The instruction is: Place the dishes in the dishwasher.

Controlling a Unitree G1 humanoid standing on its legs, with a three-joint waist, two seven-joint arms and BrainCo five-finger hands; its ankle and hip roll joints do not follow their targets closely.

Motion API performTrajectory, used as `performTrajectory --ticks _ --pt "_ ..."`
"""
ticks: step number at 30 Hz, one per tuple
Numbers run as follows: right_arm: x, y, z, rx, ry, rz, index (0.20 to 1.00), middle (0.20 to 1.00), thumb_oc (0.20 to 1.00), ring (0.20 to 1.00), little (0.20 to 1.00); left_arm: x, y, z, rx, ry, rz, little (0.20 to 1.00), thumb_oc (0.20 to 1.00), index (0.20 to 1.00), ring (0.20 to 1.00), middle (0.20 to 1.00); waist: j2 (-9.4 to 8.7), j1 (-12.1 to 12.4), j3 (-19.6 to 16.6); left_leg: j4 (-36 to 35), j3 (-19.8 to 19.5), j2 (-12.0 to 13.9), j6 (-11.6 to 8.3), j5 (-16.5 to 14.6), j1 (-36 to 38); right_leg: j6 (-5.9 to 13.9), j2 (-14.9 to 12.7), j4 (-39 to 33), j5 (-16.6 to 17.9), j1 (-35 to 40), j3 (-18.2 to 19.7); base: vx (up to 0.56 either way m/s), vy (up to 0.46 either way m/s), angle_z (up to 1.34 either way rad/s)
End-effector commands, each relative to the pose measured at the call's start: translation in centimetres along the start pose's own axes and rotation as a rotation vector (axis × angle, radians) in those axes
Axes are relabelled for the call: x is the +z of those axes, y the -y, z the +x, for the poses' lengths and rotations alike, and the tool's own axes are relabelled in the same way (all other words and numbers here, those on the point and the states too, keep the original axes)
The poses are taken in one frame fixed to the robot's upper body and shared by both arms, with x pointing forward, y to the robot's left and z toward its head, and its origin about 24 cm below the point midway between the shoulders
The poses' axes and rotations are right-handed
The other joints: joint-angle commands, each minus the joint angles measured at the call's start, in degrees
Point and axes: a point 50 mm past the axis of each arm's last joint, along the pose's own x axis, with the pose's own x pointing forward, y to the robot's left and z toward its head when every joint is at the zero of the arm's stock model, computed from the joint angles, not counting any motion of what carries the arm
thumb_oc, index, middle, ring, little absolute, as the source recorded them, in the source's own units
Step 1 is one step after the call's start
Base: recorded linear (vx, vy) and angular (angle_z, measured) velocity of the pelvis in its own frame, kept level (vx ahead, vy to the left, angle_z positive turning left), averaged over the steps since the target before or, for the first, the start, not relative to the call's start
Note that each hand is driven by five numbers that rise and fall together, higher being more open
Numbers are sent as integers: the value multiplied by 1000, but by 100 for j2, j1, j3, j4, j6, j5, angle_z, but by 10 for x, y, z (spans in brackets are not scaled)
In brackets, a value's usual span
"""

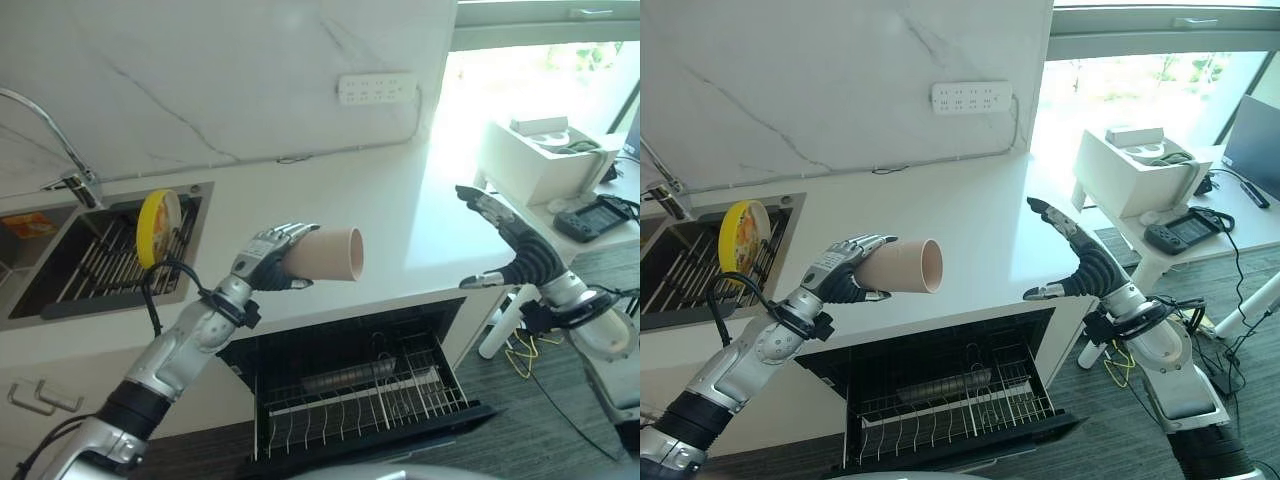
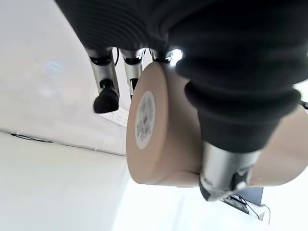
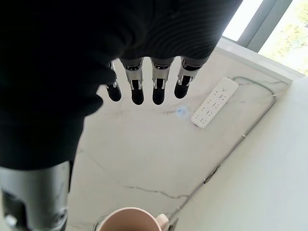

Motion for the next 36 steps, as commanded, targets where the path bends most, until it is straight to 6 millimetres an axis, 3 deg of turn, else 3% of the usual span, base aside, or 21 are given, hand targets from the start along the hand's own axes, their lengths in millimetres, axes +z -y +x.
performTrajectory --ticks 1,6,15,36 --pt "22 11 23 61 96 -87 1000 1000 1000 1000 1000 4 -30 26 25 86 95 200 200 200 200 200 -63 162 -85 222 -205 313 -233 -601 271 596 -563 348 152 -431 -602 4 -15 7" --pt "24 3 37 143 107 -76 1000 1000 1000 1000 1000 7 -31 28 49 99 3 200 200 200 200 200 -85 272 -106 214 -262 323 -234 -568 259 577 -570 339 153 -393 -673 8 -7 3" --pt "26 -5 41 128 143 37 1000 1000 1000 1000 1000 14 -25 28 74 119 -52 200 200 200 200 200 -84 331 -91 202 -318 327 -232 -558 249 551 -561 335 123 -357 -703 2 -3 4" --pt "22 -51 45 168 166 290 1000 1000 1000 1000 1000 23 -18 29 120 113 -135 200 200 200 200 200 -56 406 -79 181 -348 342 -226 -515 266 503 -550 330 96 -325 -725 0 0 0"
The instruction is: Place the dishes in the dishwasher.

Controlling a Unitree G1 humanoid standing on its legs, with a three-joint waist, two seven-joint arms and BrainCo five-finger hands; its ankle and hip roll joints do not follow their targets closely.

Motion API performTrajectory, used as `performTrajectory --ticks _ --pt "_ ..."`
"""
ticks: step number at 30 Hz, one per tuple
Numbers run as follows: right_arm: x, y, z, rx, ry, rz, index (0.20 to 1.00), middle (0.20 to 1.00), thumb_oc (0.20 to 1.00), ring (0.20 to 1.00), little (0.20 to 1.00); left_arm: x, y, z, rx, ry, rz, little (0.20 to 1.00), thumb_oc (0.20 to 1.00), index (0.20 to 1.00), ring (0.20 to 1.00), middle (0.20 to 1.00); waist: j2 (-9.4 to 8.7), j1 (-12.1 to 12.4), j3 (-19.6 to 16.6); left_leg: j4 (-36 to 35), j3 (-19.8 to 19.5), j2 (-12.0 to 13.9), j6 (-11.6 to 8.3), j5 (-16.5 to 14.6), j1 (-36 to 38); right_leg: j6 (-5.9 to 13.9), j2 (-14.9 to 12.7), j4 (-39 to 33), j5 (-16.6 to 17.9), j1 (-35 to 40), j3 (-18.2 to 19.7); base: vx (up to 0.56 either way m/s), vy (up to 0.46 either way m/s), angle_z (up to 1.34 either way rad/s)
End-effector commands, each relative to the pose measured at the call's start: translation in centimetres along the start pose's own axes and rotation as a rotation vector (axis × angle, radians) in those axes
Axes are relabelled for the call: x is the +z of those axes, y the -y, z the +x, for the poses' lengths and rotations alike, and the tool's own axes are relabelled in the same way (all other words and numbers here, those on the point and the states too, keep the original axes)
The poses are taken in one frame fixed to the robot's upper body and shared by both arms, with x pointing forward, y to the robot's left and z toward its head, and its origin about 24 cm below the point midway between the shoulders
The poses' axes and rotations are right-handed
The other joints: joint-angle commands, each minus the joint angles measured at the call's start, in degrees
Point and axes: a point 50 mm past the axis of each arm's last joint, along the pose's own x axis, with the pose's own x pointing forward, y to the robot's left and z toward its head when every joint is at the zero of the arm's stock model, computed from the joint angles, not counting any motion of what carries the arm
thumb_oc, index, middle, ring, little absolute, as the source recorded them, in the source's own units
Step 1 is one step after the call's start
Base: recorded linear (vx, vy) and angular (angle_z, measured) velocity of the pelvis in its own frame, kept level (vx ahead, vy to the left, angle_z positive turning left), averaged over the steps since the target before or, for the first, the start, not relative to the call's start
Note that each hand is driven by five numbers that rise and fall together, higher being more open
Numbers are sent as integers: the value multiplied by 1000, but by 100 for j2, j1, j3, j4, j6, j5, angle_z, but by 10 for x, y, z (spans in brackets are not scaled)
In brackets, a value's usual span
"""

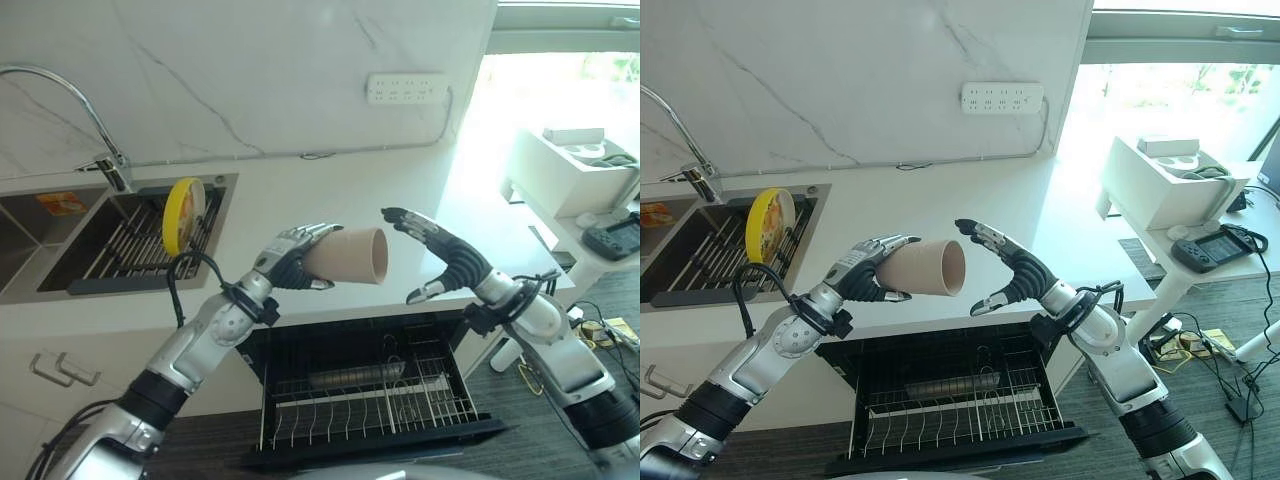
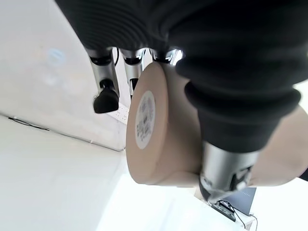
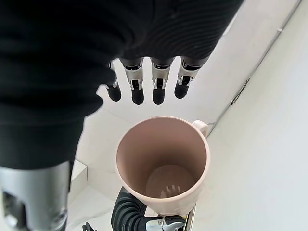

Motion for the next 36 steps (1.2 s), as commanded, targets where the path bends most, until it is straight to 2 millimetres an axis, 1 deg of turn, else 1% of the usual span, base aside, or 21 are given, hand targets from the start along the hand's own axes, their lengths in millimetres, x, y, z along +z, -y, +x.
performTrajectory --ticks 1,10,19,22,27,32,34,36 --pt "12 6 9 -23 79 21 1000 1000 1000 1000 1000 8 -26 14 119 60 -5 200 200 200 200 200 -4 196 -111 178 -148 390 -235 -514 261 492 -516 305 134 -444 -490 0 0 0" --pt "9 0 16 -67 85 78 1000 1000 1000 1000 1000 11 -22 18 125 61 -28 200 200 200 200 200 3 217 -97 180 -170 381 -223 -518 264 480 -519 307 126 -439 -484 0 0 0" --pt "7 4 19 -163 52 16 1000 1000 1000 1000 1000 11 -20 21 112 18 -41 200 200 200 200 200 15 229 -91 160 -189 372 -211 -527 283 480 -514 289 122 -425 -479 0 0 0" --pt "6 4 19 -179 38 -29 1000 1000 1000 1000 1000 9 -17 21 105 1 -45 200 200 200 200 200 17 225 -81 166 -190 374 -209 -534 289 475 -517 294 115 -419 -478 0 0 0" --pt "3 3 19 -194 4 -38 1000 1000 1000 1000 1000 11 -18 20 87 -6 -42 200 200 200 200 200 27 247 -77 156 -202 370 -204 -534 290 475 -515 278 113 -409 -486 0 0 0" --pt "3 1 23 -171 -1 24 1000 1000 1000 1000 1000 13 -21 22 68 -2 -39 200 200 200 200 200 28 272 -72 156 -223 374 -208 -523 280 470 -513 284 115 -410 -503 0 0 0" --pt "3 -3 26 -138 17 181 1000 1000 1000 1000 1000 14 -21 22 67 3 -39 200 200 200 200 200 30 278 -62 169 -232 375 -211 -513 273 463 -512 302 110 -414 -510 0 0 0" --pt "1 -7 27 -125 24 255 1000 1000 1000 1000 1000 15 -20 23 66 10 -39 200 200 200 200 200 31 286 -66 172 -233 375 -212 -509 270 459 -511 303 110 -411 -513 0 0 0"
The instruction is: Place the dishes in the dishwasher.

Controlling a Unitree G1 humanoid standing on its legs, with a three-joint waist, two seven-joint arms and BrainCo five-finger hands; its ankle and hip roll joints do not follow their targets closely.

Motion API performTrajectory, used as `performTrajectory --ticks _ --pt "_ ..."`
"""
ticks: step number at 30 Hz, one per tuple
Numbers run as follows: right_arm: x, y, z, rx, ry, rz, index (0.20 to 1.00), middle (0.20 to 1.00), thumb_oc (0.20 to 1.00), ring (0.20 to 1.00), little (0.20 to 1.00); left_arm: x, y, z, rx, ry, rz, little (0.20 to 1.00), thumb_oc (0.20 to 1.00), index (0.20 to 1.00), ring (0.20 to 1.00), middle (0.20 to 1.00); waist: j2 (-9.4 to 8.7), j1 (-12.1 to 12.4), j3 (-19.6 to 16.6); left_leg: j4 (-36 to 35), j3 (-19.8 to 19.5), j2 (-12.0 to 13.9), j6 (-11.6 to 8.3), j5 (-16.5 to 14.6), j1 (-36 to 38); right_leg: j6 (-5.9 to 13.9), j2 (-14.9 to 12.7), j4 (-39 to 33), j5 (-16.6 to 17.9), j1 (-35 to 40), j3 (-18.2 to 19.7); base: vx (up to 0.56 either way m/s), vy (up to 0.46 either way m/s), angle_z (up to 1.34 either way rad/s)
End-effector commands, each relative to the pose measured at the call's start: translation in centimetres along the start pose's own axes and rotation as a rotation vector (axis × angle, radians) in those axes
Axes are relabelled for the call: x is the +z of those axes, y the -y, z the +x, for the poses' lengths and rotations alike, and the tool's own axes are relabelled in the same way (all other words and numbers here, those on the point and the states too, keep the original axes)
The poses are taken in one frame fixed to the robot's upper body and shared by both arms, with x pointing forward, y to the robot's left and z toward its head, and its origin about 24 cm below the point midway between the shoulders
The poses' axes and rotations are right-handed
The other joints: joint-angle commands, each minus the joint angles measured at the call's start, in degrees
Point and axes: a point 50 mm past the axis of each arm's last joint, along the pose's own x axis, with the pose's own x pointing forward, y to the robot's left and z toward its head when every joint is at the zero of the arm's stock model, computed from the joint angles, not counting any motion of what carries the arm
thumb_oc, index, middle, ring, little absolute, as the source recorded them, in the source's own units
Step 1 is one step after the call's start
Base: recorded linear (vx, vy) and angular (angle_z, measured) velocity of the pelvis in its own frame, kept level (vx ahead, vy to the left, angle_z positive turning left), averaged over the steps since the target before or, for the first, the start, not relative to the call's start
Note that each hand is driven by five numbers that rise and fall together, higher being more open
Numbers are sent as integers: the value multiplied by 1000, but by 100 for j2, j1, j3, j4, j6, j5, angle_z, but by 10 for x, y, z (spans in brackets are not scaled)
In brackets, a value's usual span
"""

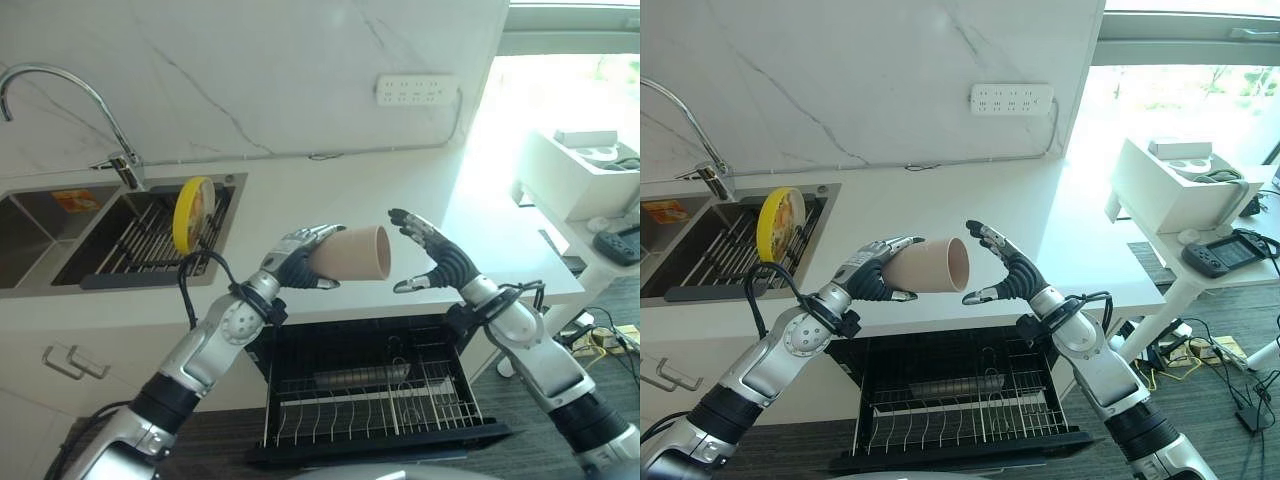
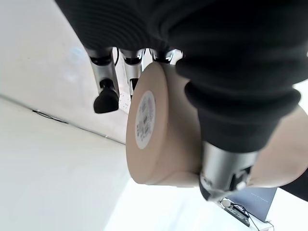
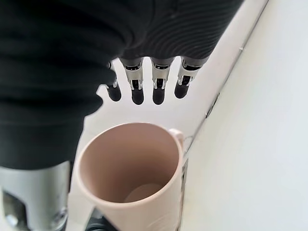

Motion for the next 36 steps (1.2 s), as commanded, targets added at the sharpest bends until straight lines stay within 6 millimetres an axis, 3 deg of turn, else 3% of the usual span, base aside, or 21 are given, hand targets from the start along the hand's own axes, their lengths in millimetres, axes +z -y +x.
performTrajectory --ticks 1,5,11,18,26,36 --pt "24 -4 19 50 137 147 1000 1000 1000 1000 1000 15 -26 15 97 97 0 200 200 200 200 200 -18 181 -54 170 -166 387 -220 -513 273 474 -502 298 126 -439 -443 0 0 0" --pt "18 -14 18 89 135 257 1000 1000 1000 1000 1000 18 -26 17 103 100 -3 200 200 200 200 200 -13 166 -63 161 -152 390 -216 -507 290 473 -499 296 120 -425 -454 0 0 0" --pt "26 -24 24 166 168 354 1000 1000 1000 1000 1000 21 -25 22 99 112 3 200 200 200 200 200 -21 167 -66 171 -158 382 -215 -509 290 473 -505 292 112 -410 -461 0 0 0" --pt "13 -32 26 219 55 398 1000 1000 1000 1000 1000 19 -21 26 105 108 64 200 200 200 200 200 -48 158 -94 163 -134 382 -212 -504 299 464 -505 287 109 -400 -471 0 0 0" --pt "-7 -26 25 197 -116 295 1000 1000 1000 1000 1000 14 -22 27 73 99 192 200 200 200 200 200 -84 126 -107 147 -96 384 -222 -495 325 463 -492 264 122 -375 -444 0 0 0" --pt "-8 -10 30 128 -224 17 1000 1000 1000 1000 1000 15 -32 33 55 84 278 200 200 200 200 200 -83 81 -82 136 -94 379 -223 -488 315 460 -471 260 123 -395 -360 0 0 0"
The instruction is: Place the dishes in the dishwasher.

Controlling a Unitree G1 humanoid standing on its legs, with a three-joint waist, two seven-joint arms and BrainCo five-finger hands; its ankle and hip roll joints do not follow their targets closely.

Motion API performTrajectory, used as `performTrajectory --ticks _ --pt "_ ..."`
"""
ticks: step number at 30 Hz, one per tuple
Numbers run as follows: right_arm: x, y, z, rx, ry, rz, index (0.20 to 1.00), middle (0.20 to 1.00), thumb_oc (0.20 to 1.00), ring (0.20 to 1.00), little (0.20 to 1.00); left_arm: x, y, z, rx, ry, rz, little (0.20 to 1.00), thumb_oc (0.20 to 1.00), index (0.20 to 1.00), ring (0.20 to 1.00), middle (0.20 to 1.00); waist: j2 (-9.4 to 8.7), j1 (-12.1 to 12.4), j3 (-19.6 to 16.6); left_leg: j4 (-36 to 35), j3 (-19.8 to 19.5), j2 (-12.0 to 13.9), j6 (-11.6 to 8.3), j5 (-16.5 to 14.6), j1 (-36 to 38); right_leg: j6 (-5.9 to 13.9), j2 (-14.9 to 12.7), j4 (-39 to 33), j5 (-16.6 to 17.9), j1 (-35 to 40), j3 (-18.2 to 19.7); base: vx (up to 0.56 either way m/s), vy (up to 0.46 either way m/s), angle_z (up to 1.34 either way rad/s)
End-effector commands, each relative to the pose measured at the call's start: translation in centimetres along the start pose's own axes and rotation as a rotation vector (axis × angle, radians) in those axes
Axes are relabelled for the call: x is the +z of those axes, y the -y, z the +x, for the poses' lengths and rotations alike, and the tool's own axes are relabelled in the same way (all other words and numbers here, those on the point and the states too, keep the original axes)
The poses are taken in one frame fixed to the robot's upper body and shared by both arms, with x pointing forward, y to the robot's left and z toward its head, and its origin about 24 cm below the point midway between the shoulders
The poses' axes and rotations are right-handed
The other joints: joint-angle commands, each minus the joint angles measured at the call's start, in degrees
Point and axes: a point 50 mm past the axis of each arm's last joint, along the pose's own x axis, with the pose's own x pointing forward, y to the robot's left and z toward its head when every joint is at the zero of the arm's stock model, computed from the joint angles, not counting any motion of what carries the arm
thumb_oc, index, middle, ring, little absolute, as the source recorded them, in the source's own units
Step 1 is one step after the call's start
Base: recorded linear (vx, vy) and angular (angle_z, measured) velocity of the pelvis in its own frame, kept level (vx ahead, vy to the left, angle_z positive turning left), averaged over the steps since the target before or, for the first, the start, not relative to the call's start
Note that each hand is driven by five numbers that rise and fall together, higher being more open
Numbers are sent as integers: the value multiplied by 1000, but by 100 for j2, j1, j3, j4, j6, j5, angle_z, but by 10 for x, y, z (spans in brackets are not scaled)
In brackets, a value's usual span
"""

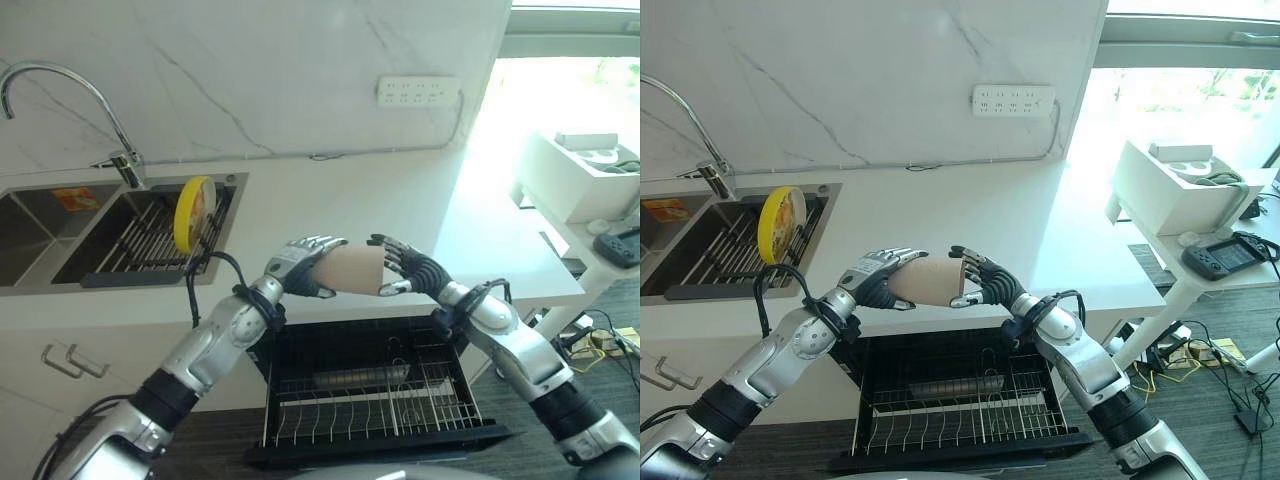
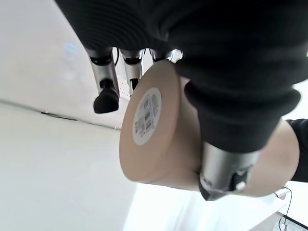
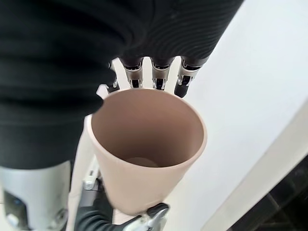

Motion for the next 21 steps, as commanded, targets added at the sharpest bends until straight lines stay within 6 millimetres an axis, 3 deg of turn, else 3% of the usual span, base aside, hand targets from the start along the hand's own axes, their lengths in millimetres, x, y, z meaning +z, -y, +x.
performTrajectory --ticks 1,17,21 --pt "17 6 7 -16 14 -130 1000 1000 1000 1000 1000 10 -44 26 143 82 112 200 200 200 200 200 -31 109 -73 108 -98 386 -227 -493 299 460 -462 262 125 -415 -346 0 0 0" --pt "23 20 9 -40 -96 -283 1000 1000 1000 1000 1000 11 -53 27 151 87 153 200 200 200 200 200 -52 138 -62 119 -130 389 -239 -493 283 442 -440 287 84 -397 -317 0 0 0" --pt "36 19 15 -22 -45 -273 1000 1000 1000 1000 1000 13 -55 31 148 99 156 200 200 200 200 200 -66 156 -51 138 -137 397 -246 -495 281 435 -436 304 72 -393 -324 0 0 0"
